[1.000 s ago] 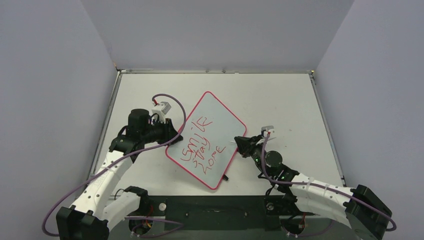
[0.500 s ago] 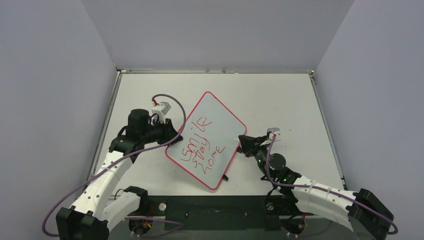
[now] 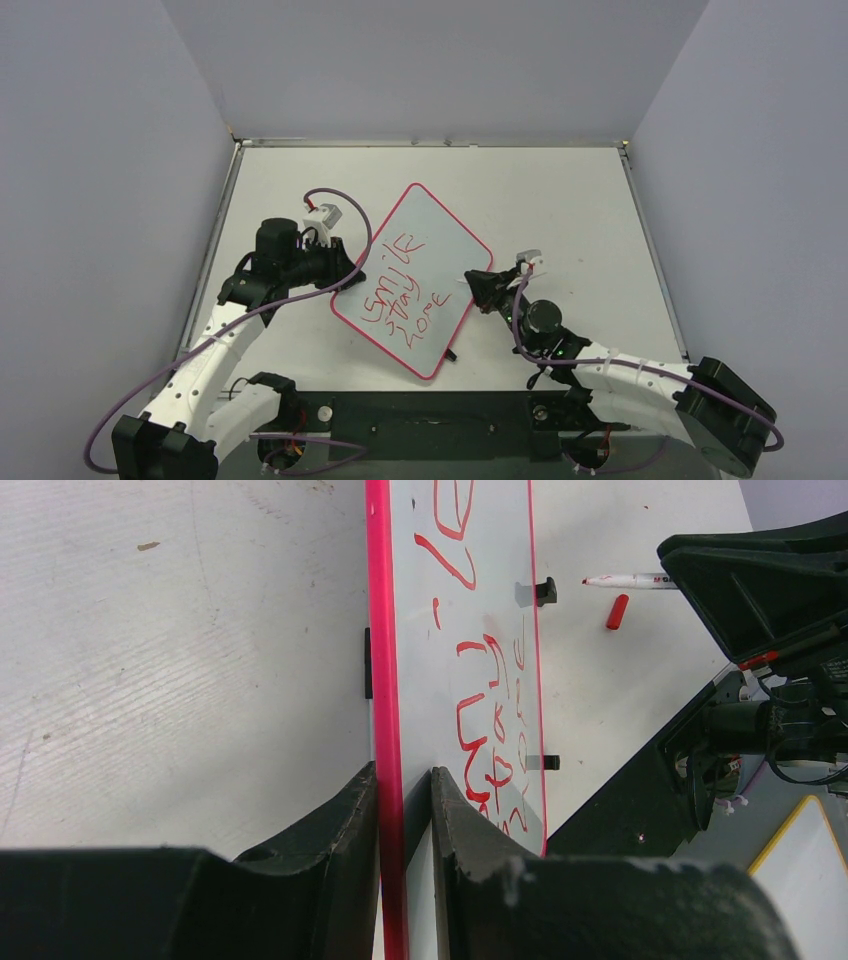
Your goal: Write a sentence on the whiteboard
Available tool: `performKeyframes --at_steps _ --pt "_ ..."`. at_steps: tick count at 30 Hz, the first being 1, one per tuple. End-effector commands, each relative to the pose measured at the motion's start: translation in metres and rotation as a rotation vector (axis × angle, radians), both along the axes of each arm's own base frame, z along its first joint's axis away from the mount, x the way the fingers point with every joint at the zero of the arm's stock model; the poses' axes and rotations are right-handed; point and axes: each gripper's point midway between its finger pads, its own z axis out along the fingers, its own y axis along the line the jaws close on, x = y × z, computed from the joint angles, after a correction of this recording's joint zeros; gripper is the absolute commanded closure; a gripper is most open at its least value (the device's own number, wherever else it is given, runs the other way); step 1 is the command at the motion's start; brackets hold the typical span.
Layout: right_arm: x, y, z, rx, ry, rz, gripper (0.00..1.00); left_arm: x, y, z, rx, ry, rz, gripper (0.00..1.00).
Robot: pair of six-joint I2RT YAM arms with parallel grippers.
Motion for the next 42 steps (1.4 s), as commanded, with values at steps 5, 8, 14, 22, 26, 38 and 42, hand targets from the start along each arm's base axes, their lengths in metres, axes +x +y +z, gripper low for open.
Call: performKeyframes --at_steps 5,8,14,22,26,38,42 --pt "0.019 0.020 0.052 0.098 -0.111 0.017 1.00 0.008 0.004 0.011 0.025 -0.104 -0.009 1.00" --pt "0.025 0.028 0.053 0.097 -0.106 0.024 1.00 0.008 0.004 0.011 0.027 -0.106 -0.008 1.00" --pt "0.037 0.040 0.050 0.088 -0.096 0.034 1.00 0.009 0.004 0.010 0.029 -0.102 -0.008 1.00" --pt "0.042 0.049 0.034 0.056 -0.063 0.053 1.00 0.009 0.004 0.011 0.027 -0.103 -0.010 1.00" --pt "0.042 0.052 0.025 0.034 -0.040 0.065 1.00 0.008 0.004 0.010 0.026 -0.103 -0.009 1.00" --pt "0.035 0.047 -0.001 -0.002 0.022 0.074 1.00 0.008 0.004 0.011 0.026 -0.103 -0.009 1.00" --pt "0.030 0.042 -0.012 -0.017 0.050 0.072 1.00 0.008 0.003 0.010 0.026 -0.102 -0.012 1.00"
